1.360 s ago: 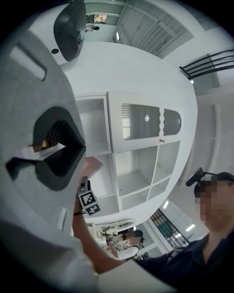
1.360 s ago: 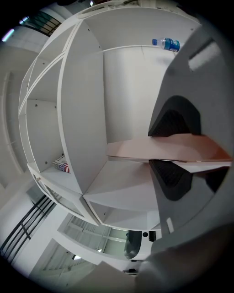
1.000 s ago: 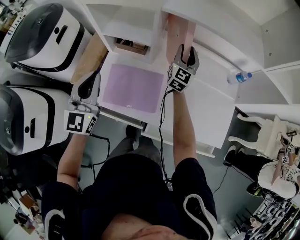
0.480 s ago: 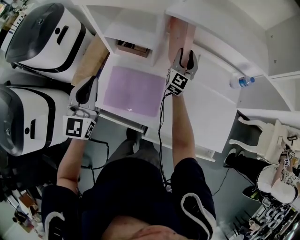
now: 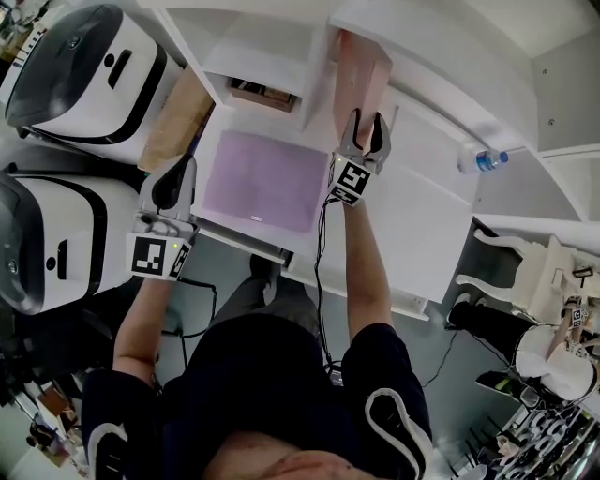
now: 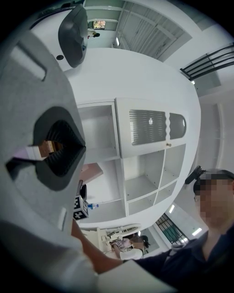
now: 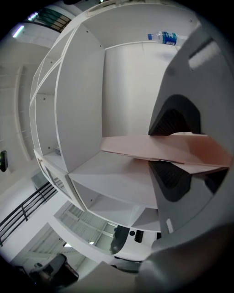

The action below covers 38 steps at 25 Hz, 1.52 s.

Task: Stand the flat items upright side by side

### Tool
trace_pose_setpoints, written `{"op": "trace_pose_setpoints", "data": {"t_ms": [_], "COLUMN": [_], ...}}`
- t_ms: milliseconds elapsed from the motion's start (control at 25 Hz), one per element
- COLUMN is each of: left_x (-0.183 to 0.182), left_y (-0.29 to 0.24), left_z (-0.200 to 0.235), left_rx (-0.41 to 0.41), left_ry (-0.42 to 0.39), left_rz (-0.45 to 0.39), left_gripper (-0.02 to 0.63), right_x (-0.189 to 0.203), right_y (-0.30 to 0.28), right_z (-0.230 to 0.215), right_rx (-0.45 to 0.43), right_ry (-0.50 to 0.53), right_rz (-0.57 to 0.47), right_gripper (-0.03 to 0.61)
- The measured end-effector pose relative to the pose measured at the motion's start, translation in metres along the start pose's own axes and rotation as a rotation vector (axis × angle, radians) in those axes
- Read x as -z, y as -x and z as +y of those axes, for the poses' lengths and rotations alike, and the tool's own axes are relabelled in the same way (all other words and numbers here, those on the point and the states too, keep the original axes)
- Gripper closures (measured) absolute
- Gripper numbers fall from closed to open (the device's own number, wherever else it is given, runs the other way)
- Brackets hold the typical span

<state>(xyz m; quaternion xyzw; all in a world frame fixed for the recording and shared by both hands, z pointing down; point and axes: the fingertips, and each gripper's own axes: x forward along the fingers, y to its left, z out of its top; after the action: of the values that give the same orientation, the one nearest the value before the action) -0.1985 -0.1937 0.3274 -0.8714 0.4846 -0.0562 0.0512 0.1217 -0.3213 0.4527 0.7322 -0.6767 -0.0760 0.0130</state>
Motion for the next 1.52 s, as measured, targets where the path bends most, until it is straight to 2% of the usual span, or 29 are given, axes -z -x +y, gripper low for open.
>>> {"op": "trace_pose_setpoints", "data": {"t_ms": [400,920,1240,1520], "left_x": [0.002,0.006,0.01,0.011], "left_y": [-0.002,0.0,0.006,0.008], "left_z": [-0.003,-0.005,0.001,0.001], "left_rx": [0.003,-0.003,-0.02,-0.024], "left_ry": [-0.004,0.007,0.013,0.018], "left_rz": [0.004,0.006,0.014,0.014], "left_gripper": [0.612,0.612,0.611,0.611], "right_x": [0.046,0.053,0.07,0.066], "right_y": [0.003,0.004,0.009,0.008], "right_z": [0.024,0.07,0.08,0.086], "right_rx": [-0.065,-0.147,-0.19,-0.217], "right_ry": [0.03,0.079,0.109,0.134], "right_rz": [0.141,0.168,0.218,0.238], "right_gripper": [0.414,0.417,0.402,0.396]}}
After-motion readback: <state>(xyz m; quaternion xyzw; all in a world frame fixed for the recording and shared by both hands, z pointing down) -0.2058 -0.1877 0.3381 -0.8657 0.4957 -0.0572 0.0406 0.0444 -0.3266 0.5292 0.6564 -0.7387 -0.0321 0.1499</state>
